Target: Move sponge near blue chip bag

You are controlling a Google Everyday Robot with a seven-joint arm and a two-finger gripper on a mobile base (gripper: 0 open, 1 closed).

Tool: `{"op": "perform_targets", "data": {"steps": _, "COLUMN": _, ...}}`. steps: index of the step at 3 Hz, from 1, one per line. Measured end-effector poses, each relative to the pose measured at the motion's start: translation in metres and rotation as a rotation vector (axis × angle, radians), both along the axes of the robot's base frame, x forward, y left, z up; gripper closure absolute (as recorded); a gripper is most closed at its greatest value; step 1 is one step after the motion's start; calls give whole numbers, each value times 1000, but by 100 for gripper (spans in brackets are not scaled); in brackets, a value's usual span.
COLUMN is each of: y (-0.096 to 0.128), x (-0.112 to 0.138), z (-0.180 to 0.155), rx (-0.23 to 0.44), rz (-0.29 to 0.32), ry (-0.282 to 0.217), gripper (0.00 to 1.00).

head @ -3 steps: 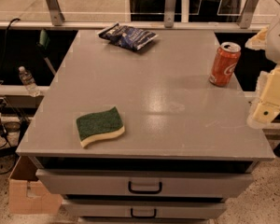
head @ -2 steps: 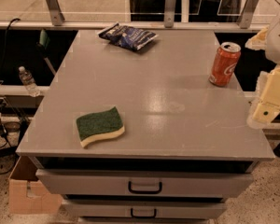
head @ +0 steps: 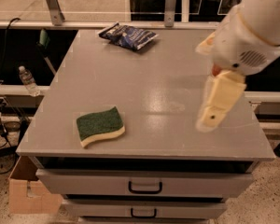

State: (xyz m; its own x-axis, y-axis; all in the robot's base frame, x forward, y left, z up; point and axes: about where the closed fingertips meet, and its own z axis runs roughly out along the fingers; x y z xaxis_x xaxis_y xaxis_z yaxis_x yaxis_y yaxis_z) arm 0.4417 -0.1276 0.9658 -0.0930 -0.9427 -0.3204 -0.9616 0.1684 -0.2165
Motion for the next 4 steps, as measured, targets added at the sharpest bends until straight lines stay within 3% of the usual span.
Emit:
{"op": "perform_targets", "data": {"steps": 1, "y": 87, "x": 11, "z": -29, "rx": 77, "rz": 140, "ry": 19, "gripper": 0}}
{"op": "perform_targets", "data": {"steps": 2, "y": 152, "x": 28, "z": -56, "rx": 122, "rz": 230, "ry": 32, "gripper": 0}}
{"op": "perform_targets", "data": {"steps": 3, "y": 197, "x": 42, "z": -82, "rx": 152, "rz": 279, "ry": 68, "gripper": 0}}
{"op": "perform_targets", "data": {"steps": 4, "y": 216, "x": 38, "z": -108, "rx": 156, "rz": 301, "ry": 119, "gripper": 0}}
